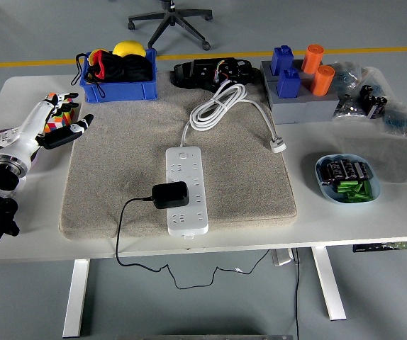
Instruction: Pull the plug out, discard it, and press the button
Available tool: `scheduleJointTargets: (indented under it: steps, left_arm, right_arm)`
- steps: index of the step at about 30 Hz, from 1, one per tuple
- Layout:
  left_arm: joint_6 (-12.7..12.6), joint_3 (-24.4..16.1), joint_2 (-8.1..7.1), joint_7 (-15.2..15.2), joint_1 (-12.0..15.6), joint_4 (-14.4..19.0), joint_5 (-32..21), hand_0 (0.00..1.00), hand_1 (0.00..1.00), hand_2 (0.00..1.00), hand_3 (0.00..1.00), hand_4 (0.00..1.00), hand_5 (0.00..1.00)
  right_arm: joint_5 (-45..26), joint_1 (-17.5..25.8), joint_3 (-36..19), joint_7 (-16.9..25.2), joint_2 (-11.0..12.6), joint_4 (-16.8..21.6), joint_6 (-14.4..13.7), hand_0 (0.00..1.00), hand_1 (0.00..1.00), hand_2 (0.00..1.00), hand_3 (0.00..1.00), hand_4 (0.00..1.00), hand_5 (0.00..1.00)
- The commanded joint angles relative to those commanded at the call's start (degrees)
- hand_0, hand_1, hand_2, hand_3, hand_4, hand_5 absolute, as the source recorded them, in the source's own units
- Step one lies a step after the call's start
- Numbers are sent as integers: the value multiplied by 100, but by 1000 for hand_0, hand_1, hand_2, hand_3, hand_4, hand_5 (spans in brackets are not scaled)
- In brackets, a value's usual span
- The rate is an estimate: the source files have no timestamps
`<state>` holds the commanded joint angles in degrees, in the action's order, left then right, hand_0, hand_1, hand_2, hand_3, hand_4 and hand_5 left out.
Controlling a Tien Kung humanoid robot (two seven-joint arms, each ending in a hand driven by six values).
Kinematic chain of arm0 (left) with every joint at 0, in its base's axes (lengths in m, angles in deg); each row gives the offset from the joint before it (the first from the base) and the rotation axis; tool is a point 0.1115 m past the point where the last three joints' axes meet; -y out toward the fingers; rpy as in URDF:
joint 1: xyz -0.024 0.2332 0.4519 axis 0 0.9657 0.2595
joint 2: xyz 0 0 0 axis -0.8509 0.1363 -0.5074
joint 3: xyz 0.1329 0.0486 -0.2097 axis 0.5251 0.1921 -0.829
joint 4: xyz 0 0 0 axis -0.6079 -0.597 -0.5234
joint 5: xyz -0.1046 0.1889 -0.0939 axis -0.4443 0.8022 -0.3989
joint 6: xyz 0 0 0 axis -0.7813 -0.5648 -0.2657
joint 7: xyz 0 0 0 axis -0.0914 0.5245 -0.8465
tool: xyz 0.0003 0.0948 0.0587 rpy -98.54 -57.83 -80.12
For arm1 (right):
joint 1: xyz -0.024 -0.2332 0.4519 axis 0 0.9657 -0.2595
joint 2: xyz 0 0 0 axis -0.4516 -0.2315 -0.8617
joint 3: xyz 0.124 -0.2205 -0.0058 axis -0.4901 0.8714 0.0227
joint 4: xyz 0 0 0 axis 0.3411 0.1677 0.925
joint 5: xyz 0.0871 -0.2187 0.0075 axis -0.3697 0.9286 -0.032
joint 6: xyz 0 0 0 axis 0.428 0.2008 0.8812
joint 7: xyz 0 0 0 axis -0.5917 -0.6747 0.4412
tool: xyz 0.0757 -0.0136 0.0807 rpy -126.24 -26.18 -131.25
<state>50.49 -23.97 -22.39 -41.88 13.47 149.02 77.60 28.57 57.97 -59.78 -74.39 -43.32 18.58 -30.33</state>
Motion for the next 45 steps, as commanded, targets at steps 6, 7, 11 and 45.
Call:
scheduleJointTargets:
  steps: [6,7,11,45]
  left_arm:
    - [58,651,-190,-13,-37,399,-51,848,857,844,884,776,474]
    - [73,747,-198,-13,-53,445,-44,848,857,844,884,776,474]
    - [151,1059,-188,-54,-114,596,4,856,878,869,884,911,425]
    - [72,2605,98,-146,-661,183,512,617,561,552,682,883,2]
  right_arm:
    - [50,32,-47,-33,-25,0,16,753,663,651,619,663,506]
    - [60,35,-51,-40,-29,0,19,753,663,651,619,663,506]
    - [1,18,1,-8,-30,0,19,753,663,651,619,662,507]
    - [-44,5,91,-15,2,0,14,753,663,651,619,663,507]
